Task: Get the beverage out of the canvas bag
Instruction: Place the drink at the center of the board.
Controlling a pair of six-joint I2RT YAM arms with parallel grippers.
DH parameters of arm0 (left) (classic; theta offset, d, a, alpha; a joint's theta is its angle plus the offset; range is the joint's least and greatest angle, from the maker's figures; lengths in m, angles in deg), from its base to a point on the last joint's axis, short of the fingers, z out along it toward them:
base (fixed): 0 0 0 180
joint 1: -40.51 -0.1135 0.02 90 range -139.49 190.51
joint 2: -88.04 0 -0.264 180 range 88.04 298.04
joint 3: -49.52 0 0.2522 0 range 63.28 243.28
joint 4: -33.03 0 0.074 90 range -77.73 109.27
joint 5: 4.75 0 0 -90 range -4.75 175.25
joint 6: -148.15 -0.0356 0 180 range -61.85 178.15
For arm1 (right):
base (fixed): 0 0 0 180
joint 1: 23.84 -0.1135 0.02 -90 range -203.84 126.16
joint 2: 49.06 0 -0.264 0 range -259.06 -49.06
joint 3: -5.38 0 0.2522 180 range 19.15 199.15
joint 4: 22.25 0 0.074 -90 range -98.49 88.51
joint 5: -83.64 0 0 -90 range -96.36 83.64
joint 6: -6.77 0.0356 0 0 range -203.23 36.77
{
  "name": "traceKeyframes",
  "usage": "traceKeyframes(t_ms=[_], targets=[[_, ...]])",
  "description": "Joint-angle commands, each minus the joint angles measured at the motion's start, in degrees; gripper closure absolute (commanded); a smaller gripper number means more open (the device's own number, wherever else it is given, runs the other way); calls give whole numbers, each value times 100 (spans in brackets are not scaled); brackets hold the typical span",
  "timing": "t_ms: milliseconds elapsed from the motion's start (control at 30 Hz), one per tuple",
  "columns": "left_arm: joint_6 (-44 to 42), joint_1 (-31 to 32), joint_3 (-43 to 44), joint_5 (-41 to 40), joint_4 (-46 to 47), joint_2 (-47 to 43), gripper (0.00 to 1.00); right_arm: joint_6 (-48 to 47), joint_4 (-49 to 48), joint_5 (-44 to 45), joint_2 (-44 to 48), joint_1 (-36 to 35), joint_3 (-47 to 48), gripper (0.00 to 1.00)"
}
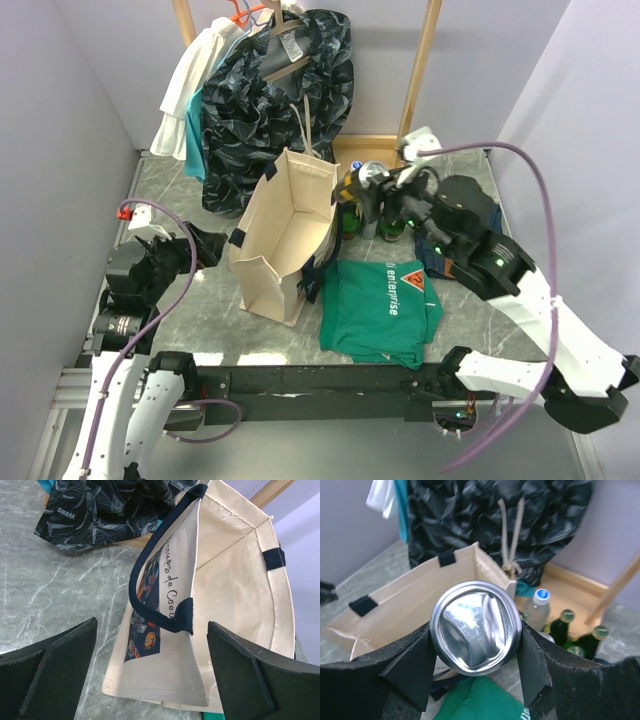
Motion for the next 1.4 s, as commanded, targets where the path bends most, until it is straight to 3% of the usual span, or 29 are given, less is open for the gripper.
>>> traceKeyframes(t_ms=[0, 900, 1367], targets=[[93, -28, -113, 39, 109, -128, 4, -138, -884, 521, 395, -49, 63, 100], [172, -28, -201, 4, 101, -295, 3, 11, -444, 1673, 62, -14, -473, 100], [172, -28, -209, 13, 110, -303, 4, 521, -313, 865, -17, 653, -772, 100]])
